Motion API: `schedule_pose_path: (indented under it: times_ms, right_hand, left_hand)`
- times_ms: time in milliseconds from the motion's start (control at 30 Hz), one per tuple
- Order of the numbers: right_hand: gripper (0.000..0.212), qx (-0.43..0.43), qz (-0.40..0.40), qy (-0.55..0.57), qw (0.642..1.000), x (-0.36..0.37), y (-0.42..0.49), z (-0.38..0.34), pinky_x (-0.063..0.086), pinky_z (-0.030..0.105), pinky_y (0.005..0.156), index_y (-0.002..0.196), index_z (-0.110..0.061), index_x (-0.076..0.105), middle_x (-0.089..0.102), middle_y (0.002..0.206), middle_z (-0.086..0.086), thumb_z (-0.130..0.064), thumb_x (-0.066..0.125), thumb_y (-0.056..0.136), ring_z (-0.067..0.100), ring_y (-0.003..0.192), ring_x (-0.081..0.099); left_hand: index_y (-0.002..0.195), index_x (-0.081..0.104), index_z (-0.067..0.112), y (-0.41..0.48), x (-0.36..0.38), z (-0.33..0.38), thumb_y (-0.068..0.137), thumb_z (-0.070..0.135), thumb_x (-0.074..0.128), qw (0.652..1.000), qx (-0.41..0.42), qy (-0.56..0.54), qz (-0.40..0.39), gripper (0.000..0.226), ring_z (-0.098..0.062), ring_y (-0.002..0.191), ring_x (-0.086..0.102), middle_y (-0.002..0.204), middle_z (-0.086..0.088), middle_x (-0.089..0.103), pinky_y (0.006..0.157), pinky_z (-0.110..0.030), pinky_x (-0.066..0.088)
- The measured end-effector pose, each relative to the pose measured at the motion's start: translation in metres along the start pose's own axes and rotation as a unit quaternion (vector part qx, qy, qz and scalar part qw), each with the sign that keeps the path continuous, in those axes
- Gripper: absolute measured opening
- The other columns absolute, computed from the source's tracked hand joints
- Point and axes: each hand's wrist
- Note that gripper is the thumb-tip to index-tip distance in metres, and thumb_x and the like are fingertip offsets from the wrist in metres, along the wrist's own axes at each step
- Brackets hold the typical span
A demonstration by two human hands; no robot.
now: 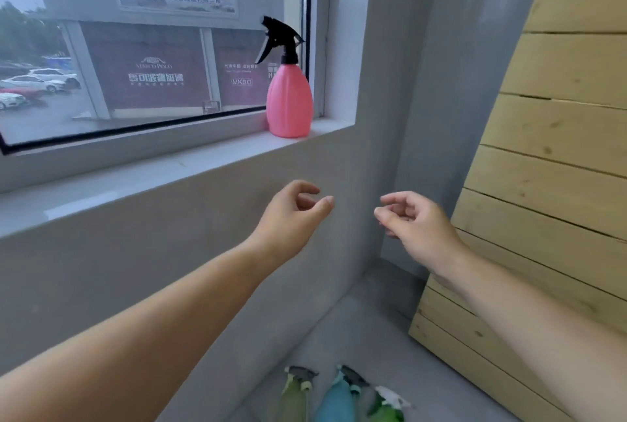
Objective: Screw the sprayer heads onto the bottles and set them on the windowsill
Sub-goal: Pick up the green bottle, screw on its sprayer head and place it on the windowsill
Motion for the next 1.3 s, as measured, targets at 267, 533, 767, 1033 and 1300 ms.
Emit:
schedule_pose_path:
  times_ms: [267, 533, 767, 1033, 1300]
  right_hand:
    - [0.020, 0.195, -0.042, -0.090, 0.976, -0.016, -0.075, 0.169, 0.055, 0.043, 0.087, 0.097, -0.019, 0.068, 0.071, 0.095, 0.011, -0.031, 0.074, 0.082, 0.028, 0.093, 0.069]
    - [0.025, 0.352, -0.071, -0.120, 0.926, -0.006, -0.112, 0.317, 0.052, 0.035, 0.076, 0.100, -0.012, 0.067, 0.068, 0.093, 0.007, -0.029, 0.074, 0.081, 0.029, 0.091, 0.069]
    - [0.045, 0.404, -0.078, -0.164, 0.897, 0.013, -0.102, 0.401, 0.051, 0.033, 0.085, 0.106, -0.016, 0.065, 0.066, 0.103, 0.006, -0.045, 0.076, 0.074, 0.026, 0.098, 0.065]
    - [0.060, 0.407, -0.080, -0.201, 0.887, 0.037, -0.085, 0.442, 0.048, 0.030, 0.090, 0.116, -0.012, 0.064, 0.064, 0.120, 0.005, -0.046, 0.081, 0.069, 0.025, 0.109, 0.062]
    - [0.046, 0.407, -0.110, -0.231, 0.877, 0.039, -0.080, 0.455, 0.053, 0.034, 0.085, 0.095, -0.014, 0.067, 0.066, 0.100, 0.004, -0.042, 0.085, 0.064, 0.024, 0.097, 0.064]
  left_hand:
    - [0.129, 0.058, 0.014, -0.045, 0.115, -0.124, 0.092, 0.043, 0.069, 0.962, -0.185, 0.059, -0.193, 0.049, -0.025, 0.102, 0.068, 0.118, -0.008, 0.067, 0.089, -0.035, 0.055]
    - [0.118, 0.058, 0.012, -0.086, 0.214, -0.225, 0.091, 0.035, 0.072, 0.925, -0.267, 0.106, -0.248, 0.037, -0.017, 0.088, 0.055, 0.104, -0.006, 0.062, 0.063, -0.019, 0.043]
    - [0.148, 0.039, 0.014, -0.103, 0.273, -0.274, 0.090, 0.032, 0.071, 0.911, -0.280, 0.140, -0.269, 0.069, -0.029, 0.133, 0.051, 0.148, -0.011, 0.047, 0.103, -0.029, 0.041]
    - [0.147, 0.039, 0.017, -0.121, 0.309, -0.308, 0.087, 0.027, 0.072, 0.905, -0.285, 0.169, -0.265, 0.069, -0.031, 0.129, 0.054, 0.144, -0.011, 0.046, 0.107, -0.037, 0.045]
    - [0.145, 0.040, 0.018, -0.131, 0.320, -0.320, 0.087, 0.031, 0.073, 0.900, -0.317, 0.152, -0.256, 0.067, -0.030, 0.127, 0.056, 0.141, -0.008, 0.048, 0.102, -0.035, 0.047]
Point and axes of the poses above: each hand's wrist, its own y-axis towards the middle knuckle, its own x-axis out of the palm, z = x × y
